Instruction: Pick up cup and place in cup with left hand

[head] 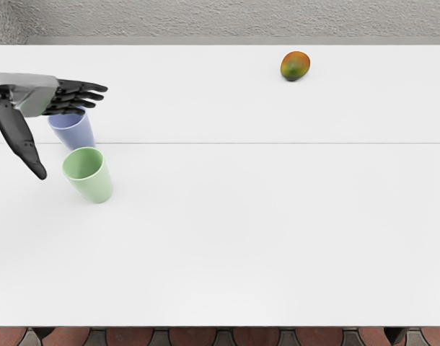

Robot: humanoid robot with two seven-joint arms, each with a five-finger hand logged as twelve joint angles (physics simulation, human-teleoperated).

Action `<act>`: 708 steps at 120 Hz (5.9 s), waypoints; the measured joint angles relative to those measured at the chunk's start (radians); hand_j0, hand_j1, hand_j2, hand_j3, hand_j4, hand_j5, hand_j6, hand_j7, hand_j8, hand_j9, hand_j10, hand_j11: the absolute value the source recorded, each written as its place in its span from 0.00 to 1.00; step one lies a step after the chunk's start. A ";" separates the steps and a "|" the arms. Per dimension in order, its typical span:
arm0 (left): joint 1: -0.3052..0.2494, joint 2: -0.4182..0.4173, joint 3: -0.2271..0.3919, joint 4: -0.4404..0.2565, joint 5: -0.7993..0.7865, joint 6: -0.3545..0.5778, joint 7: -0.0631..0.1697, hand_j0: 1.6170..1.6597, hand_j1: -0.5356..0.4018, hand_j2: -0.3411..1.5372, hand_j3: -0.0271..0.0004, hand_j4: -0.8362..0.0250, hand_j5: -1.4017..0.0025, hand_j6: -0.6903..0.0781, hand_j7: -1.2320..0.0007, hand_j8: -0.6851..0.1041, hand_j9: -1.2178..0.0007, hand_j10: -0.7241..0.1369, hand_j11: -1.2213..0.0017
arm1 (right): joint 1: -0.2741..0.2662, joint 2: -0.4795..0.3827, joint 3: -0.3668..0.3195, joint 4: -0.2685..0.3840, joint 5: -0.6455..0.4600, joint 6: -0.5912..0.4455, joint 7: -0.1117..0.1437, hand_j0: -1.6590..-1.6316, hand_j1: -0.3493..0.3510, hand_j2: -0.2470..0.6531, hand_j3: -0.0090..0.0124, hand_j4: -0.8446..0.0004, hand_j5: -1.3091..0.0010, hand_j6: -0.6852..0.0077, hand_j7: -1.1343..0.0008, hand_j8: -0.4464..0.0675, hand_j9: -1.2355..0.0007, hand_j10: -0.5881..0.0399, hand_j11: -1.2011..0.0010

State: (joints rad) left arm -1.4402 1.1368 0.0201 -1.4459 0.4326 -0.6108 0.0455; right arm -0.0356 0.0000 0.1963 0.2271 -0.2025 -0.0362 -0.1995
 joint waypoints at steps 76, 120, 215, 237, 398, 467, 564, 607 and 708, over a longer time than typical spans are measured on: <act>0.010 -0.293 -0.014 -0.154 0.441 0.267 0.551 0.96 0.94 0.18 0.99 0.97 1.00 0.89 1.00 0.86 1.00 0.84 1.00 | 0.008 0.000 -0.001 0.000 0.000 -0.001 0.003 0.04 0.05 0.27 0.42 0.96 0.97 0.94 0.96 0.81 0.97 0.89 0.97; 0.120 -0.289 -0.011 -0.243 0.624 0.426 0.565 0.96 0.94 0.18 0.99 0.97 1.00 0.89 1.00 0.86 1.00 0.84 1.00 | 0.009 0.000 0.000 0.000 0.000 -0.001 0.002 0.04 0.05 0.27 0.42 0.96 0.97 0.94 0.96 0.81 0.97 0.89 0.97; 0.207 -0.290 -0.011 -0.245 0.743 0.517 0.565 0.96 0.74 0.20 0.99 0.78 0.85 0.68 0.83 0.66 0.83 0.65 0.83 | 0.008 0.000 0.000 0.000 0.000 -0.002 0.000 0.04 0.05 0.27 0.42 0.96 0.97 0.94 0.96 0.81 0.97 0.89 0.97; 0.208 -0.291 -0.013 -0.245 0.748 0.518 0.565 0.96 0.63 0.21 0.99 0.68 0.77 0.57 0.74 0.55 0.74 0.55 0.74 | 0.008 0.000 0.000 0.000 0.000 -0.002 0.001 0.04 0.05 0.27 0.42 0.96 0.97 0.94 0.96 0.81 0.97 0.89 0.97; 0.185 -0.278 -0.198 -0.226 0.703 0.333 0.565 0.90 0.53 0.22 0.99 0.49 0.62 0.40 0.56 0.38 0.55 0.37 0.55 | 0.009 0.000 -0.001 0.000 0.000 -0.002 0.002 0.04 0.05 0.27 0.42 0.96 0.97 0.94 0.96 0.81 0.97 0.89 0.97; 0.103 -0.233 -0.330 -0.143 0.690 0.163 0.565 0.91 0.54 0.21 0.99 0.48 0.62 0.41 0.57 0.38 0.56 0.36 0.56 | 0.011 0.000 0.001 0.000 0.000 -0.002 0.002 0.04 0.05 0.27 0.42 0.96 0.97 0.94 0.96 0.81 0.97 0.89 0.97; 0.052 -0.313 -0.320 0.117 0.706 0.124 0.565 0.91 0.52 0.21 0.99 0.49 0.62 0.43 0.57 0.38 0.56 0.37 0.56 | 0.024 0.000 0.002 0.000 0.000 -0.002 -0.002 0.04 0.05 0.27 0.42 0.96 0.97 0.94 0.96 0.81 0.97 0.89 0.97; 0.052 -0.388 -0.313 0.196 0.750 0.120 0.565 0.93 0.48 0.22 0.99 0.51 0.61 0.47 0.57 0.38 0.56 0.37 0.56 | 0.025 0.000 0.001 0.000 0.000 -0.002 -0.002 0.04 0.05 0.27 0.42 0.96 0.97 0.94 0.96 0.81 0.97 0.89 0.97; -0.031 -0.437 -0.202 0.258 0.754 0.122 0.565 0.93 0.46 0.22 0.99 0.49 0.60 0.44 0.56 0.38 0.55 0.36 0.55 | 0.026 0.000 -0.001 0.000 0.000 -0.002 0.002 0.04 0.05 0.27 0.42 0.96 0.97 0.94 0.96 0.81 0.97 0.89 0.97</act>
State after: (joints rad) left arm -1.4709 0.6998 -0.1817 -1.1876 1.1867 -0.4884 0.6108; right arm -0.0098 0.0000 0.1958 0.2270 -0.2025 -0.0380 -0.1980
